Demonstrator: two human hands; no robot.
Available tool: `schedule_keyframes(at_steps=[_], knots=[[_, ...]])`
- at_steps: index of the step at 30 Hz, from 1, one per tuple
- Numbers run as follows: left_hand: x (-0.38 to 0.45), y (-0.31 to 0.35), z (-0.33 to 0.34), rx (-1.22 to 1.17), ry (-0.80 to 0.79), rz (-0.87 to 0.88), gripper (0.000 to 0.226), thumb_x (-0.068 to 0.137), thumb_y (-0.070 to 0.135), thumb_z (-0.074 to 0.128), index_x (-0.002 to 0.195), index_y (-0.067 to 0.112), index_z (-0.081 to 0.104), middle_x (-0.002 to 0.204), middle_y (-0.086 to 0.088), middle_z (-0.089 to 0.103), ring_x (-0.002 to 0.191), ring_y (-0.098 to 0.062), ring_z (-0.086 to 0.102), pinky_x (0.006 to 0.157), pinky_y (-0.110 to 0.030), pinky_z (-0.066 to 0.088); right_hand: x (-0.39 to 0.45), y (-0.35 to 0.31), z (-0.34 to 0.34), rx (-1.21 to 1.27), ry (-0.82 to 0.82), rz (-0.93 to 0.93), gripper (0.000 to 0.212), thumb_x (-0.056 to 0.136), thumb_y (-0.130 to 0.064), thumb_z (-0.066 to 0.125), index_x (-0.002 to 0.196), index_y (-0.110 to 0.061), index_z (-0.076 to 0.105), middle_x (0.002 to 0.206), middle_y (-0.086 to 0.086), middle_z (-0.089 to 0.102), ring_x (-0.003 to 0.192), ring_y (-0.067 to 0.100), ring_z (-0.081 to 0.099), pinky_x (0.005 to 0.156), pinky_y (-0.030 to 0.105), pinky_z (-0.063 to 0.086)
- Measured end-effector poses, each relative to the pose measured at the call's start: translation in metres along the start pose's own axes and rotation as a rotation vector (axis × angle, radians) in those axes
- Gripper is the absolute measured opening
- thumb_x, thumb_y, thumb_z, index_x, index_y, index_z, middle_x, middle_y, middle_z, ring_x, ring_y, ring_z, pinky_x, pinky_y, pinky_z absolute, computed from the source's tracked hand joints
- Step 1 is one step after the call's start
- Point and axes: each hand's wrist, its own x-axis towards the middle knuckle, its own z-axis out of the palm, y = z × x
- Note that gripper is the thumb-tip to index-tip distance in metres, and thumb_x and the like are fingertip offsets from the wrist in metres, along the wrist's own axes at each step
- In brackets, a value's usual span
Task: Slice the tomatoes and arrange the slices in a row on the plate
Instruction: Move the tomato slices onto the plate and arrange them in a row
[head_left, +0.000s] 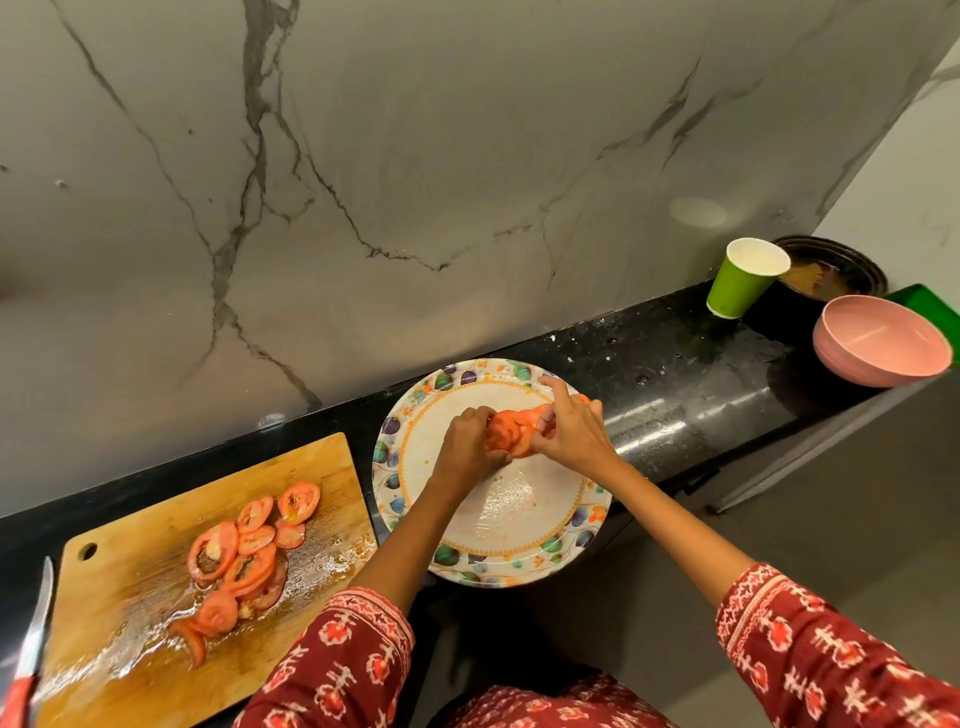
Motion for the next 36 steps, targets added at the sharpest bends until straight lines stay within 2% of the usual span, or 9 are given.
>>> schedule_keyframes(at_steps=[3,7,13,18,20,23,25,28,36], knots=[[0.0,0.002,0.001,0.034,-0.027,0.027,0.069,0.076,0.031,0.074,0.134,0.013,0.043,0.133,-0.009,0.05,0.118,-0.023,0.049,0.098,-0.029,0.042,0.0,0.001,-0.002,0.016,-0.006,0.033,0.069,0.08,-0.028,0.064,0.138,-0.017,0.028,0.089,0.002,0.06,0.104,0.022,0.05,0.091,0.036,0.027],[0.001,0.007,0.004,0.083,-0.065,0.054,0.075,0.077,0.034,0.073,0.141,0.019,0.035,0.139,-0.008,0.044,0.125,-0.025,0.043,0.103,-0.034,0.038,0.0,0.003,-0.003,0.026,0.006,0.067,0.068,0.081,-0.026,0.063,0.138,-0.017,0.029,0.092,0.002,0.06,0.106,0.022,0.05,0.094,0.037,0.029],[0.002,0.011,0.009,0.085,-0.058,0.045,0.074,0.079,0.034,0.071,0.142,0.02,0.034,0.139,-0.009,0.043,0.125,-0.024,0.042,0.103,-0.032,0.038,0.0,0.01,0.0,0.043,0.024,0.093,0.072,0.079,-0.03,0.066,0.14,-0.018,0.028,0.115,0.006,0.058,0.116,0.023,0.047,0.096,0.037,0.029],[0.002,0.01,0.011,0.072,-0.057,0.009,0.084,0.076,0.033,0.074,0.144,0.017,0.027,0.143,-0.01,0.039,0.129,-0.026,0.038,0.105,-0.033,0.036,0.0,0.009,-0.002,0.064,0.038,0.077,0.069,0.079,-0.026,0.066,0.138,-0.018,0.031,0.109,0.005,0.058,0.114,0.022,0.047,0.096,0.037,0.029],[0.0,0.007,0.011,0.059,-0.045,0.011,0.085,0.074,0.032,0.076,0.143,0.017,0.029,0.144,-0.01,0.037,0.131,-0.026,0.037,0.106,-0.033,0.035,0.001,0.012,-0.003,0.06,0.033,0.046,0.068,0.079,-0.027,0.066,0.137,-0.019,0.032,0.107,0.003,0.057,0.111,0.022,0.046,0.093,0.036,0.028],[-0.003,0.002,0.011,0.015,-0.007,0.017,0.078,0.073,0.031,0.076,0.139,0.016,0.037,0.14,-0.009,0.043,0.126,-0.024,0.042,0.104,-0.032,0.037,0.0,0.015,-0.007,-0.016,-0.009,-0.063,0.074,0.075,-0.035,0.064,0.139,-0.017,0.031,0.117,0.0,0.055,0.115,0.022,0.041,0.089,0.033,0.024],[-0.003,0.002,0.011,-0.023,0.018,0.018,0.071,0.075,0.032,0.075,0.135,0.014,0.043,0.135,-0.009,0.049,0.12,-0.023,0.048,0.1,-0.031,0.041,-0.001,0.015,-0.008,-0.071,-0.077,-0.138,0.082,0.071,-0.04,0.061,0.142,-0.018,0.028,0.128,-0.001,0.051,0.122,0.021,0.036,0.093,0.033,0.021],[-0.004,0.003,0.01,-0.061,0.028,0.027,0.067,0.075,0.033,0.074,0.133,0.012,0.045,0.131,-0.01,0.052,0.116,-0.023,0.052,0.099,-0.03,0.042,0.0,0.011,-0.008,-0.154,-0.153,-0.216,0.086,0.074,-0.029,0.069,0.145,-0.02,0.021,0.139,-0.005,0.044,0.131,0.02,0.029,0.102,0.036,0.018],[-0.004,0.005,0.01,-0.095,0.032,-0.003,0.062,0.075,0.031,0.074,0.128,0.009,0.05,0.126,-0.011,0.056,0.112,-0.022,0.055,0.095,-0.027,0.044,0.006,0.003,-0.01,-0.208,-0.232,-0.267,0.09,0.078,-0.031,0.07,0.148,-0.022,0.013,0.146,-0.004,0.039,0.135,0.019,0.024,0.106,0.038,0.016]])
